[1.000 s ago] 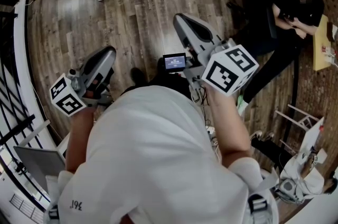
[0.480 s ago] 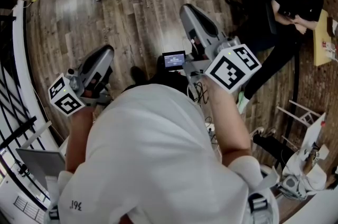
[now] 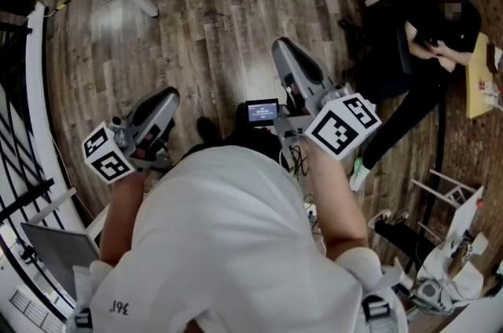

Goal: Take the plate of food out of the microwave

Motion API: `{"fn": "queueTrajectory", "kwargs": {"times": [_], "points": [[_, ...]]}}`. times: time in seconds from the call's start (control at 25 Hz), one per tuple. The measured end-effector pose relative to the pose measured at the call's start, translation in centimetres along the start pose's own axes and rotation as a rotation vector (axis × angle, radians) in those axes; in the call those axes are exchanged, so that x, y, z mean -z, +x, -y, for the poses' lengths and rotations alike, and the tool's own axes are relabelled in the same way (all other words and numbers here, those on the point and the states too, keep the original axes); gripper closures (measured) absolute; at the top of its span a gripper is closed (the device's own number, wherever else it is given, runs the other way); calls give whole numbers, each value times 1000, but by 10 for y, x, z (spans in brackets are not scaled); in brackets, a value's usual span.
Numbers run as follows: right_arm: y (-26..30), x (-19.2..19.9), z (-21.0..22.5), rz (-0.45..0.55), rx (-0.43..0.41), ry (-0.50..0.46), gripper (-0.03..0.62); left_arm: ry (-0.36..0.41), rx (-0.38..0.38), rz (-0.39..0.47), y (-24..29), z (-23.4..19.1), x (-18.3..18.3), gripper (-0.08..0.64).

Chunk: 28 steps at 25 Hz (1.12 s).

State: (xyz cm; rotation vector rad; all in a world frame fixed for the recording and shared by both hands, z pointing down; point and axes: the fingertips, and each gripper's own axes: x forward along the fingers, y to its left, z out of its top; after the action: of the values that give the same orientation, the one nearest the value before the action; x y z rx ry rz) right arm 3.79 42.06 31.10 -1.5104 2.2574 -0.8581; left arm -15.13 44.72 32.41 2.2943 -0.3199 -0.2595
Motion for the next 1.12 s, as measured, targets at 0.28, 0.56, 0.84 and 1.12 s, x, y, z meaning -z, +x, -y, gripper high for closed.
{"fn": "queueTrajectory", "kwargs": {"times": [0.28,0.56,0.84,1.12], "points": [[-1,-8,14,-11,-1,3,589,-13,-16,12,12,1,3,518],[3,-8,39,-51,-13,40,589,-26,-44,29,29,-9,10,518],[5,-18,65,-89,-51,74,589,-34,-60,37,61,-16,15,518],[5,-31,92,-120,-67,79,589,-38,-74,51,93,-19,17,518]]}}
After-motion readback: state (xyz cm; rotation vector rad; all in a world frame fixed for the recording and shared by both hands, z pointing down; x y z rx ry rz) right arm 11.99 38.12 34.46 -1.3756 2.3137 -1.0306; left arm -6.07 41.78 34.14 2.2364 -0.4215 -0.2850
